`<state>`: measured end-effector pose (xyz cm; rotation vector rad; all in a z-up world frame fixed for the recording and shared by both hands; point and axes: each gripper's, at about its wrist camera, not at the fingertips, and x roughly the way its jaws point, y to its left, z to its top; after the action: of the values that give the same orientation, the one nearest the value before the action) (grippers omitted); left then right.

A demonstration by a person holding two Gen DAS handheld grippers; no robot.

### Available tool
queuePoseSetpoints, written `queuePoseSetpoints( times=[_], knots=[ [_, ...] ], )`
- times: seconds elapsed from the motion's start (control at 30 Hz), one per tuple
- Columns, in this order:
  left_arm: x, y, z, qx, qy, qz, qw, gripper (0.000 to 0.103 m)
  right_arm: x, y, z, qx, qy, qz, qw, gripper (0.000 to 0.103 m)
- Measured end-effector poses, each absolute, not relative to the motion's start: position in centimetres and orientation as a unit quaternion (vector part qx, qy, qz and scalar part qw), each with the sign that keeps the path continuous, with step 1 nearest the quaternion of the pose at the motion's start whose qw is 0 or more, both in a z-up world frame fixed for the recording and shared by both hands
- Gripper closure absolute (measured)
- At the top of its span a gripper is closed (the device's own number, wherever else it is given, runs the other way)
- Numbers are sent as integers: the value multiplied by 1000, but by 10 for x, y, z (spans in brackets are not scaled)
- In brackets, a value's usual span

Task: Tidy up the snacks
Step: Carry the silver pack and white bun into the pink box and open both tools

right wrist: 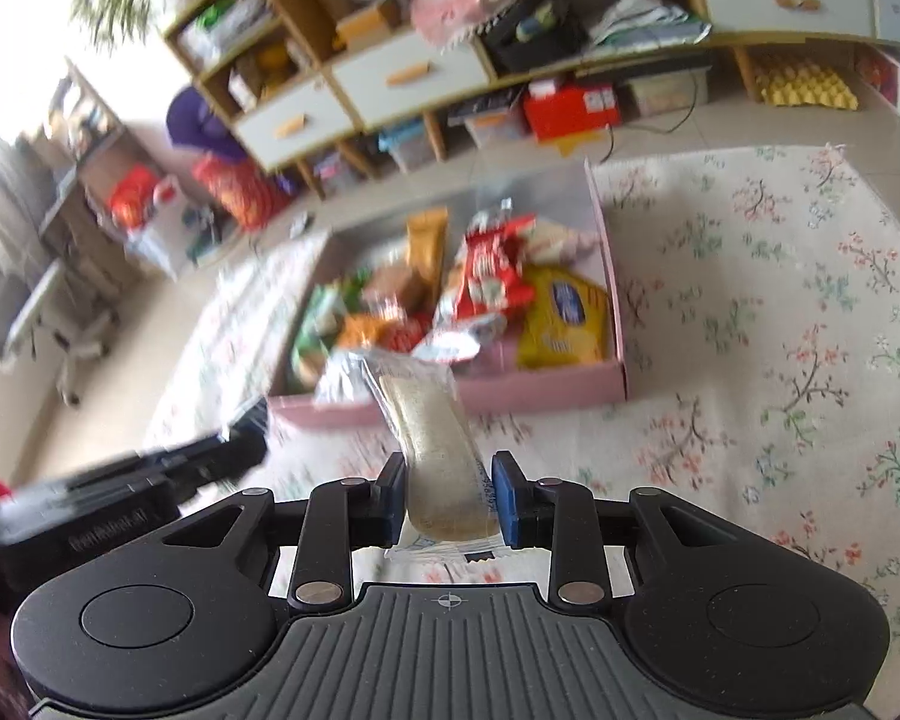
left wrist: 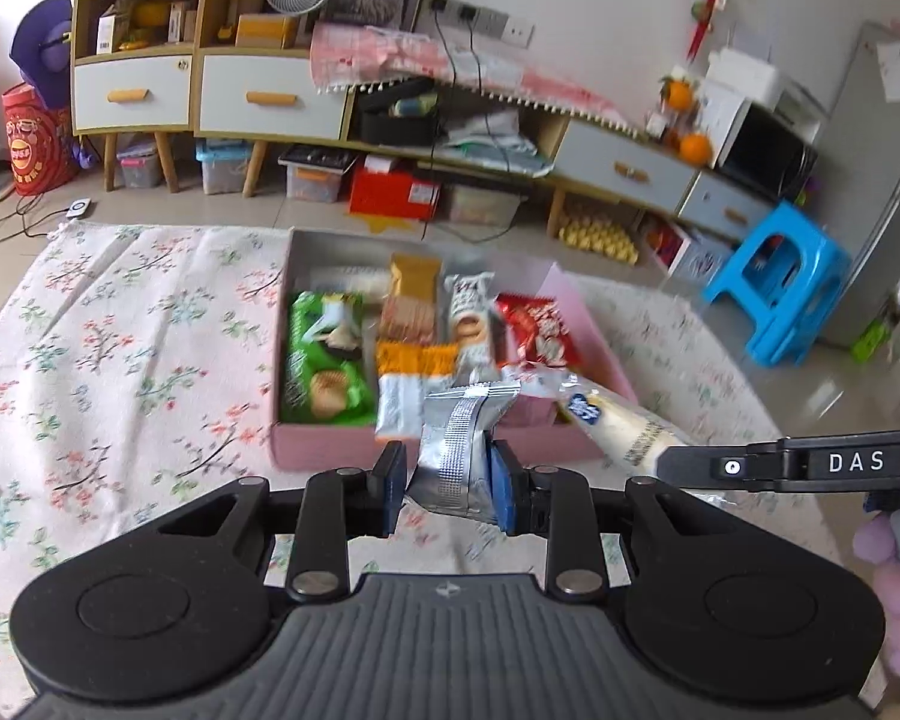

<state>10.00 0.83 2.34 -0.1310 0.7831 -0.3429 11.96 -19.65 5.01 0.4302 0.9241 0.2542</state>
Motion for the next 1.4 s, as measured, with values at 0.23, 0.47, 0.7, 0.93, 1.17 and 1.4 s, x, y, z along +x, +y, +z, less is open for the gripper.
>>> queuePoseSetpoints(
  times=[0.23, 0.47, 0.7, 0.93, 1.17, 1.4],
  knots=[
    [116, -3, 18, -117, 376, -166, 904, 76, 135, -202, 51, 284, 416, 121, 855, 75],
    [128, -14, 12, -136, 378, -158, 902, 76, 151, -206, 45, 329, 385, 113, 855, 75],
    [135, -23, 5, -99, 368, -164, 910, 76, 163, -229, 35, 378, 341, 67, 858, 75],
    [142, -36, -2, -58, 363, -172, 914, 76, 182, -247, 10, 386, 346, 17, 855, 75],
    [148, -50, -14, -42, 379, -185, 906, 76, 190, -256, -11, 400, 355, -2, 845, 75],
    [152, -53, -21, -42, 387, -188, 901, 76, 198, -257, -20, 412, 359, -3, 837, 75]
  ],
)
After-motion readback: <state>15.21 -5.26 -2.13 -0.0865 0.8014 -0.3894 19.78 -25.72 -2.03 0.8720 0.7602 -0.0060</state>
